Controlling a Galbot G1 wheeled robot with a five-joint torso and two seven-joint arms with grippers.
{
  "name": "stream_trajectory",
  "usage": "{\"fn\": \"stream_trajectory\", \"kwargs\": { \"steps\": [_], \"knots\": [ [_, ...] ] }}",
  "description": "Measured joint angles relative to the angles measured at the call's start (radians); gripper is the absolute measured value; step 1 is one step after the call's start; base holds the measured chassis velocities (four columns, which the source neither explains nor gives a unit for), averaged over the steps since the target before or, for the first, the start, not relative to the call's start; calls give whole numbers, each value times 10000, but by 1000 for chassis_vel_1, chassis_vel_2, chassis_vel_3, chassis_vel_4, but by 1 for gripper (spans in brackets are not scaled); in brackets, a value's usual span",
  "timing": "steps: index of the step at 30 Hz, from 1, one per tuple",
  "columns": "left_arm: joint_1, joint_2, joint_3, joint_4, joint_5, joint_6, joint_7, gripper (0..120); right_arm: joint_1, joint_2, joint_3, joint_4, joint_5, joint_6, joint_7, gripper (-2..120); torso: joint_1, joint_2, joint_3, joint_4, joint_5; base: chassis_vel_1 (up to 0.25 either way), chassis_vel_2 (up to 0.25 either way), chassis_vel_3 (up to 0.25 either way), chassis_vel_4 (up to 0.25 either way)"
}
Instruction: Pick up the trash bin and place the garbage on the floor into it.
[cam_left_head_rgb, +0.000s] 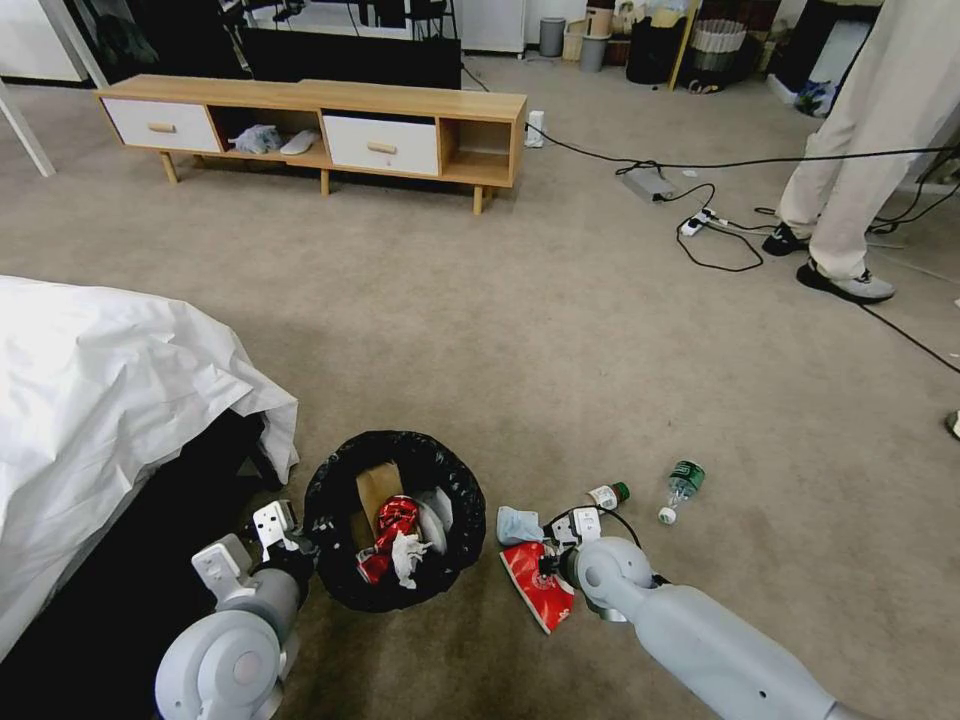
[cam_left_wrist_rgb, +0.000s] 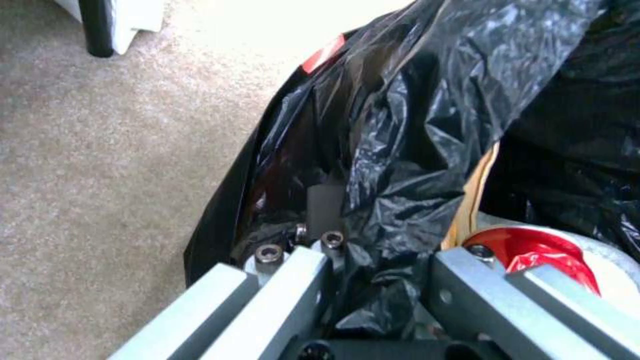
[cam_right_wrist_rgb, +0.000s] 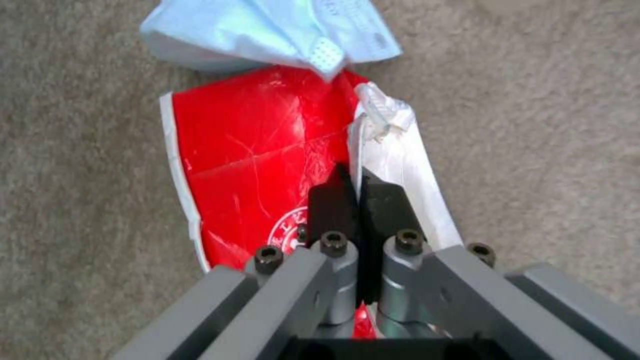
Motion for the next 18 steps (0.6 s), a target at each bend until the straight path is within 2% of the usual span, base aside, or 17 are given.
{"fn": "stream_trajectory", "kwargs": {
  "steps": [9, 18],
  "knots": [
    [4, -72, 170, -51, 126, 5, -7, 0, -267, -333, 240, 285, 0, 18, 41, 0, 0, 0, 0, 0, 1, 0, 0, 0, 0],
    [-8, -101, 339, -14, 305, 7, -7, 0, -844, -940, 697, 1162, 143, 19, 240, 0, 0, -1, 0, 0, 0, 0, 0, 0, 0]
  ]
}}
